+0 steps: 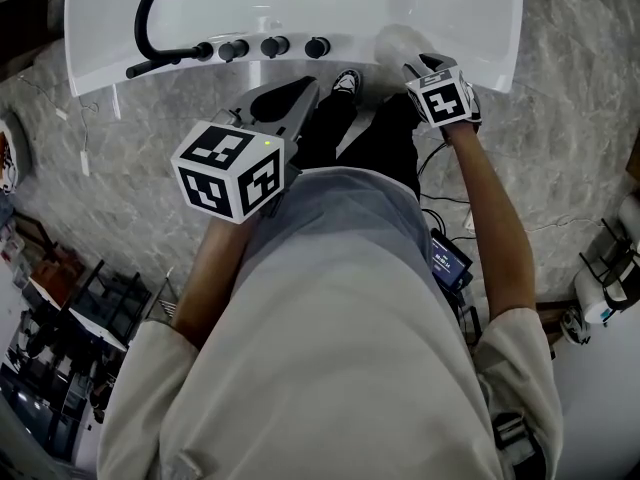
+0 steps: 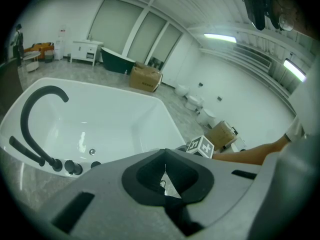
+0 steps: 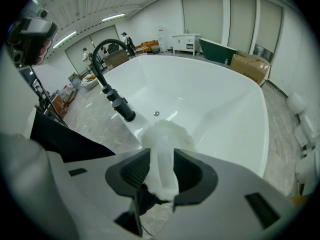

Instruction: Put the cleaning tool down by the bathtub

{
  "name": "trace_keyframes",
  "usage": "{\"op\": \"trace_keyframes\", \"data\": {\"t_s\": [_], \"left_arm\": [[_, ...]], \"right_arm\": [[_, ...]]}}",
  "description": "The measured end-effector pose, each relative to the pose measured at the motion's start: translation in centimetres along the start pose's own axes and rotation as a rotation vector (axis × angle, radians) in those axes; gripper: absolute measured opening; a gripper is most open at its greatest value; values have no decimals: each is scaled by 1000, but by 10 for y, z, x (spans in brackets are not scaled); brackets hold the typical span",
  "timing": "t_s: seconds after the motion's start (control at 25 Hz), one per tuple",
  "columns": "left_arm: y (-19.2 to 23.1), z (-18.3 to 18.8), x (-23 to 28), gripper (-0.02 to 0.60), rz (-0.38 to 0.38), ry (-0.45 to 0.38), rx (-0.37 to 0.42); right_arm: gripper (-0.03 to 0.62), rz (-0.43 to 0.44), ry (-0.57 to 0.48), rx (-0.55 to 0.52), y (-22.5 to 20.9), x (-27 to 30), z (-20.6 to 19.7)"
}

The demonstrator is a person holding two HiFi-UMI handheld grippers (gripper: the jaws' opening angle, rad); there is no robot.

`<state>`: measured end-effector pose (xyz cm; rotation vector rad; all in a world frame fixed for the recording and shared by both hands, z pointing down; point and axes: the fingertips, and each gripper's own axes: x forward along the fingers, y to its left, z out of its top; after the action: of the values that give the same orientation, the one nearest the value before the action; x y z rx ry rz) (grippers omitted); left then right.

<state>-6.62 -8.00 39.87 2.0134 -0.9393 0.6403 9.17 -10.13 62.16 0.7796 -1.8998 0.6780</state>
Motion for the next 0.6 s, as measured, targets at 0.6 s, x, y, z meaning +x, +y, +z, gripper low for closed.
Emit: {"op": "trace_keyframes", "data": {"t_s": [0.6], "left_arm": [[-9, 13, 7, 5, -36, -25, 25]], "right_arm": [[117, -11, -38, 109, -2, -17, -6]]}}
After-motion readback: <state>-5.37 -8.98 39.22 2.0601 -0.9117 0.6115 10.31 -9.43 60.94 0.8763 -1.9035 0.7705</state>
